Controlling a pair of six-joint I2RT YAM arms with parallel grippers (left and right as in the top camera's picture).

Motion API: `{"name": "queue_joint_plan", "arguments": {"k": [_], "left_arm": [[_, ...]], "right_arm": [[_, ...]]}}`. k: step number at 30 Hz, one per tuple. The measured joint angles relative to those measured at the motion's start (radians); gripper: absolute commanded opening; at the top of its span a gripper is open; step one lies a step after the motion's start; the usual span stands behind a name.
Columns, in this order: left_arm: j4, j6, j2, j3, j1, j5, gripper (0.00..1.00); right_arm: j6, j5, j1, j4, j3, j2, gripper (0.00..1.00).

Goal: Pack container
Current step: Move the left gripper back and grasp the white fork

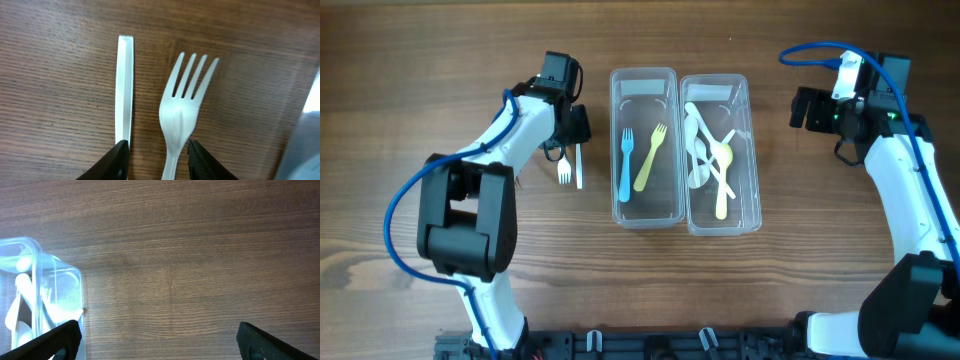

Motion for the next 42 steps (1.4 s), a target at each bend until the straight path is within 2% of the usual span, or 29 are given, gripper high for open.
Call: {"name": "queue_joint_plan", "arguments": {"k": [24, 30, 32, 42], "left_arm": [[0.027, 0.113, 0.013, -0.005, 0.0, 0.054, 0.37], [0.032, 0.122, 0.013, -0.019, 0.0, 0.061, 0.22], [0.035, 0.124, 0.013, -0.019, 0.0, 0.061, 0.2], [0.038, 0.127, 0.013, -0.019, 0.0, 0.061, 0.25]], "right_arm": [[0.0, 0.0, 0.0, 0.0, 0.0, 0.0, 1.0], [0.0, 0.0, 0.0, 0.0, 0.0, 0.0, 1.0], [0.0, 0.0, 0.0, 0.0, 0.0, 0.0, 1.0], [0.0, 0.0, 0.0, 0.0, 0.0, 0.0, 1.0]]}}
